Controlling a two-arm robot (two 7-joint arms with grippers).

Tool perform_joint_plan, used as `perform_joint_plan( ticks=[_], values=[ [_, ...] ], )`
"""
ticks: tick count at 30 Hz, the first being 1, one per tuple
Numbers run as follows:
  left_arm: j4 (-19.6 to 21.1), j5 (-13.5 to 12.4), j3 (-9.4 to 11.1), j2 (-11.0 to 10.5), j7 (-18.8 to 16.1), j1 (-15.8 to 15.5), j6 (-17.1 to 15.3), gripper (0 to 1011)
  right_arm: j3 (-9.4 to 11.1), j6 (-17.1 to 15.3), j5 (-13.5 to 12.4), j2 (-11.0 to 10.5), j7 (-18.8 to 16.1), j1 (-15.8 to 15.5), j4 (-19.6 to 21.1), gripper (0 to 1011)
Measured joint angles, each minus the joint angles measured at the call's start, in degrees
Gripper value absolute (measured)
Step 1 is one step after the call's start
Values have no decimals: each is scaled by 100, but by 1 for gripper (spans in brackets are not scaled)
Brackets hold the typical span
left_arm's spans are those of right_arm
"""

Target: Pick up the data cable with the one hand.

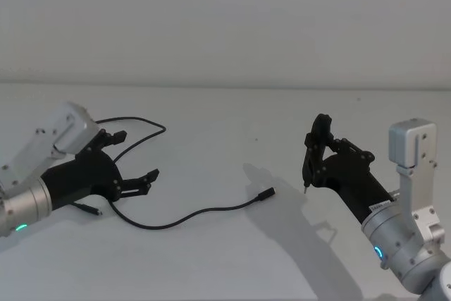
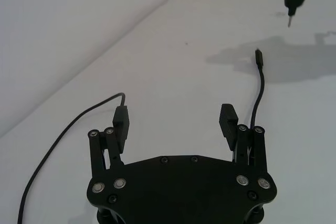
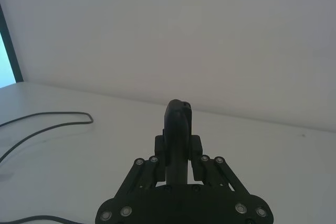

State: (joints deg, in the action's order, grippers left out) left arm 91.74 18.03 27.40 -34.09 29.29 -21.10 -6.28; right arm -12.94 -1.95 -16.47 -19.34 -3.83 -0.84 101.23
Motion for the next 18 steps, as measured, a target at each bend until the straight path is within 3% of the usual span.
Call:
perform_joint_plan(
  ticks=[18],
  values=[
    [-449, 20, 294, -81, 860, -493, 256, 1001, 0, 0, 0, 0, 0, 0, 0, 275]
  ],
)
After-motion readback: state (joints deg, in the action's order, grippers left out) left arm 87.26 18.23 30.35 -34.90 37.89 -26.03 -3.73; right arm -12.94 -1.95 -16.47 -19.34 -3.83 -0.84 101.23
